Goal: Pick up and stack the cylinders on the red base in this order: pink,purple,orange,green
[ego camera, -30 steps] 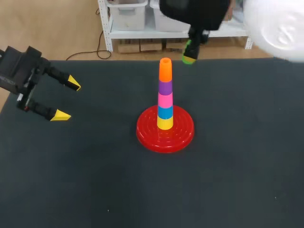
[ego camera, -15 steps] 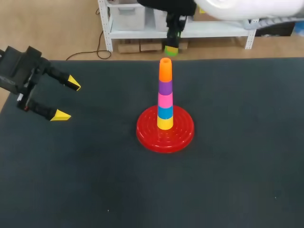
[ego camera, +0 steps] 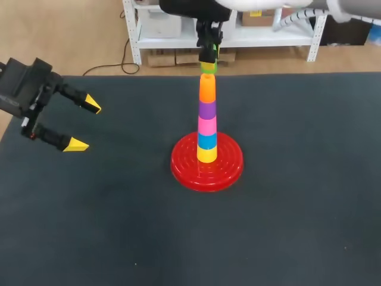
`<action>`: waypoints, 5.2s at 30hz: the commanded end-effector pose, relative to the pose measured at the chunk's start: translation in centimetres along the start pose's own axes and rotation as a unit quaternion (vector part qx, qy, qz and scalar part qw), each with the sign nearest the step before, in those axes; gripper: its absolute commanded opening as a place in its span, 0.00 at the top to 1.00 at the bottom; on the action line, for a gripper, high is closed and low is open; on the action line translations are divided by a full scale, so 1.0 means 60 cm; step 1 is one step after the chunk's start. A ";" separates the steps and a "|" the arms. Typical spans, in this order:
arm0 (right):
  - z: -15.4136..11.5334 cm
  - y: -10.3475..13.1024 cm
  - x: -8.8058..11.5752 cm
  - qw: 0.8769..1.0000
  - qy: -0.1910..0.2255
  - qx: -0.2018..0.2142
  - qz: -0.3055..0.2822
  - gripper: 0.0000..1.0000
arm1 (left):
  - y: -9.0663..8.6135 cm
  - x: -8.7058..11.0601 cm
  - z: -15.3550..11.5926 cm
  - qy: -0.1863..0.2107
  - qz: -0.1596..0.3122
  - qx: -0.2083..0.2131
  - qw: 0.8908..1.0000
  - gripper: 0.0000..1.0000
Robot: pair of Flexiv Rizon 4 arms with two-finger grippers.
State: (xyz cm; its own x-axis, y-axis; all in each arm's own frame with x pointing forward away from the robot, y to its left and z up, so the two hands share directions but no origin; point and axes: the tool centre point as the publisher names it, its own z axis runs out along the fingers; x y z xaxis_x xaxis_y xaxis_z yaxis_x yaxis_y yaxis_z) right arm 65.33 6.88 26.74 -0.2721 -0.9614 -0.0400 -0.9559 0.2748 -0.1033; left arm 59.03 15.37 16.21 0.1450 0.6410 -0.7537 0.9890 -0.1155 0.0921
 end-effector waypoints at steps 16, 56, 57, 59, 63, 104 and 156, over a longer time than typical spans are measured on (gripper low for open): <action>0.024 -0.007 -0.003 1.000 -0.016 -0.010 0.009 1.00 | -0.001 0.002 0.001 -0.001 0.002 -0.002 1.000 0.00; 0.036 0.002 -0.005 1.000 -0.020 -0.013 0.009 1.00 | -0.001 0.002 0.001 -0.001 0.002 -0.002 1.000 0.00; 0.037 0.002 -0.005 1.000 -0.020 -0.014 0.010 1.00 | -0.001 0.002 0.001 -0.001 0.002 -0.002 1.000 0.00; 0.037 0.001 -0.004 1.000 -0.020 -0.015 0.011 1.00 | -0.001 0.002 0.001 -0.001 0.002 -0.002 1.000 0.00; 0.039 -0.001 -0.004 1.000 -0.021 -0.016 0.012 1.00 | -0.001 0.002 0.001 -0.001 0.002 -0.002 1.000 0.00; 0.057 0.006 -0.009 1.000 -0.006 -0.014 0.011 0.00 | -0.001 0.002 0.001 -0.001 0.002 -0.002 1.000 0.00; 0.033 0.066 0.173 0.977 -0.142 0.016 0.158 0.00 | -0.001 0.002 0.001 -0.001 0.002 -0.002 1.000 0.00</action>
State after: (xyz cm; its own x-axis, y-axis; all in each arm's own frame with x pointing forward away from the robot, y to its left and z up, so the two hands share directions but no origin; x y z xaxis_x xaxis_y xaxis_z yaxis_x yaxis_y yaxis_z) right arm 59.26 -1.63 24.13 -0.5258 -0.8085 -0.2645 -0.8264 0.5592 -0.0664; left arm 59.03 15.37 16.21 0.1451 0.6410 -0.7537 0.9890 -0.1155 0.0921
